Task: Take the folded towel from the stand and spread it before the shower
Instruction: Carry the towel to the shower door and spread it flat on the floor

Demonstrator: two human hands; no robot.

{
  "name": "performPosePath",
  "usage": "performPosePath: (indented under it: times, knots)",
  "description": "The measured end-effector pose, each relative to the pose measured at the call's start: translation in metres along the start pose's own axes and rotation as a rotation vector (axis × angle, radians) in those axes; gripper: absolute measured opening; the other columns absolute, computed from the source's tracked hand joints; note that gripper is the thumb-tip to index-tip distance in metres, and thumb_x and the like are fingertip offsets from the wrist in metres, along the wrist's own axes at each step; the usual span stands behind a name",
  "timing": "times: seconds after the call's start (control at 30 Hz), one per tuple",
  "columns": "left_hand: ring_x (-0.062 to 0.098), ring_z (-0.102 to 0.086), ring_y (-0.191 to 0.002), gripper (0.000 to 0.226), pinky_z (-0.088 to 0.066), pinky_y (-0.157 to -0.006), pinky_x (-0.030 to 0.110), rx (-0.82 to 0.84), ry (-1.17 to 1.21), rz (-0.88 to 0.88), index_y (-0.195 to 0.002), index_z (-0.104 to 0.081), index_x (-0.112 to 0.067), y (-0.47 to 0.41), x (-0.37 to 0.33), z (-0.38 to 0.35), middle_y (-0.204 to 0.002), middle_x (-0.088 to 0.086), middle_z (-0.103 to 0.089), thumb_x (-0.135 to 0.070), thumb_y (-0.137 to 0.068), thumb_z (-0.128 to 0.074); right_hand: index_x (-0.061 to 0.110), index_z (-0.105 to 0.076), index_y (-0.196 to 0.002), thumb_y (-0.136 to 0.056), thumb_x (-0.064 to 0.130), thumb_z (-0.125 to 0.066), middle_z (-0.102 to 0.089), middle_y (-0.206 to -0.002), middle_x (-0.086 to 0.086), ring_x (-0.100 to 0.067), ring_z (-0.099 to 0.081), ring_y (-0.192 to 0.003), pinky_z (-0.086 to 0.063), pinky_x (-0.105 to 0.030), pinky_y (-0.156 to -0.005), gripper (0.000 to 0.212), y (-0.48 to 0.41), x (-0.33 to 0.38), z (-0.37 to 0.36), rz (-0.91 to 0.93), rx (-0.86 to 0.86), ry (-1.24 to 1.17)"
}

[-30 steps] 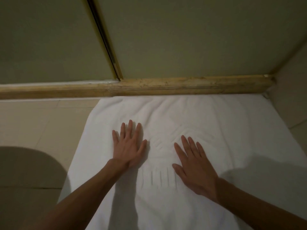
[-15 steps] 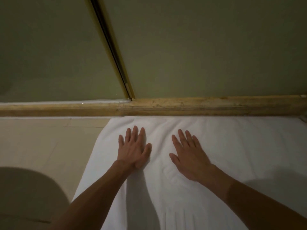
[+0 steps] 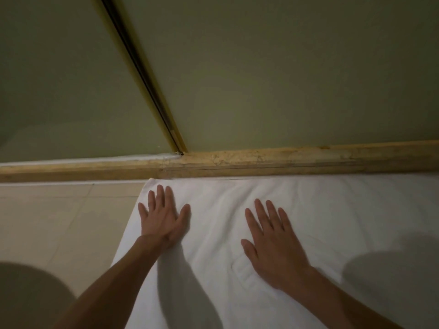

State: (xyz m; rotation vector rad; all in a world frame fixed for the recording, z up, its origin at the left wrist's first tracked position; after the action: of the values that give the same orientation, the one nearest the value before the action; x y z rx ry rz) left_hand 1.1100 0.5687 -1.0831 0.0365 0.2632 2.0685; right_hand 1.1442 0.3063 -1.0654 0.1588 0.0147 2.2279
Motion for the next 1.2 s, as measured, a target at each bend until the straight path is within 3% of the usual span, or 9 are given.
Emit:
performPosePath:
  times: [0.27, 0.5, 0.63, 0.73, 0.87, 1.1, 1.2]
  knots:
    - [0.027, 0.016, -0.145, 0.09, 0.007, -0.115, 0.054, -0.009, -0.006, 0.029, -0.151, 0.009, -0.018, -0.01, 0.01, 0.0, -0.158, 0.008, 0.018, -0.072, -0.08, 0.001, 0.01, -0.043, -0.141, -0.092, 0.048, -0.022, -0.034, -0.148, -0.019, -0.039, -0.032, -0.137, -0.031, -0.057, -0.108, 0.066, 0.001, -0.001, 0.0, 0.021, -0.009, -0.006]
    - [0.032, 0.015, -0.145, 0.085, 0.009, -0.114, 0.058, 0.013, -0.013, 0.062, -0.151, 0.008, -0.015, -0.012, 0.008, 0.004, -0.158, 0.011, 0.017, -0.069, -0.088, -0.004, 0.014, -0.025, -0.149, -0.092, 0.052, -0.012, -0.014, -0.157, -0.016, -0.036, -0.01, -0.144, -0.01, -0.053, -0.116, 0.069, 0.0, -0.001, -0.004, 0.044, 0.038, -0.046]
    - [0.027, 0.022, -0.143, 0.084, 0.017, -0.111, 0.051, -0.034, 0.071, -0.059, -0.151, 0.011, -0.018, 0.009, -0.053, 0.01, -0.157, 0.007, 0.022, -0.066, -0.083, 0.001, 0.018, -0.005, -0.151, -0.094, 0.052, -0.01, 0.01, -0.158, -0.009, -0.026, 0.015, -0.145, 0.012, -0.042, -0.115, 0.067, -0.003, -0.005, -0.002, 0.063, 0.08, -0.195]
    - [0.021, 0.026, -0.142, 0.079, 0.018, -0.111, 0.046, -0.072, 0.121, -0.272, -0.15, 0.011, -0.026, 0.039, -0.119, 0.011, -0.156, 0.002, 0.025, -0.066, -0.082, 0.006, 0.017, -0.008, -0.151, -0.1, 0.031, -0.028, 0.006, -0.16, -0.005, -0.016, 0.01, -0.145, 0.008, -0.034, -0.117, 0.057, -0.002, -0.017, 0.012, 0.067, 0.08, -0.405]
    - [0.022, 0.025, -0.143, 0.076, 0.013, -0.116, 0.047, -0.066, 0.069, -0.447, -0.151, 0.009, -0.024, 0.067, -0.19, 0.006, -0.157, 0.005, 0.022, -0.06, -0.084, 0.009, 0.013, -0.013, -0.15, -0.091, 0.003, -0.039, -0.006, -0.16, -0.006, -0.015, -0.002, -0.146, 0.004, -0.03, -0.118, 0.065, 0.007, -0.043, 0.033, 0.091, 0.017, -0.372]
    - [0.03, 0.016, -0.145, 0.06, 0.013, -0.114, 0.048, -0.054, -0.038, -0.597, -0.153, 0.002, -0.018, 0.068, -0.274, -0.001, -0.16, 0.01, 0.013, -0.039, -0.1, -0.016, 0.012, -0.018, -0.149, -0.091, 0.006, -0.043, -0.01, -0.159, -0.009, -0.02, -0.005, -0.146, 0.005, -0.03, -0.117, 0.063, 0.021, -0.133, 0.046, -0.105, -0.042, -0.183]
    - [0.029, 0.017, -0.145, 0.062, 0.014, -0.114, 0.048, -0.031, -0.037, -0.619, -0.152, 0.004, -0.019, 0.066, -0.3, -0.007, -0.16, 0.008, 0.014, -0.046, -0.098, -0.011, 0.011, -0.011, -0.15, -0.097, 0.015, -0.034, -0.003, -0.159, -0.011, -0.023, 0.0, -0.146, 0.002, -0.036, -0.119, 0.059, 0.024, -0.155, 0.037, -0.15, -0.028, -0.083]
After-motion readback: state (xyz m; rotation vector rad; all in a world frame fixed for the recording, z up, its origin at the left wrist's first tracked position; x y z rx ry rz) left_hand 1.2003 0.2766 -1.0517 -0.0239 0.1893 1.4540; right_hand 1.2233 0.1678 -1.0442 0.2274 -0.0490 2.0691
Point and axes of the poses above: each hand's wrist, its own y-axis away from the middle knuckle, its own z-axis out of the back of the hand, x = y × z, the point moved 6 cm from there along -y, towards the middle knuckle
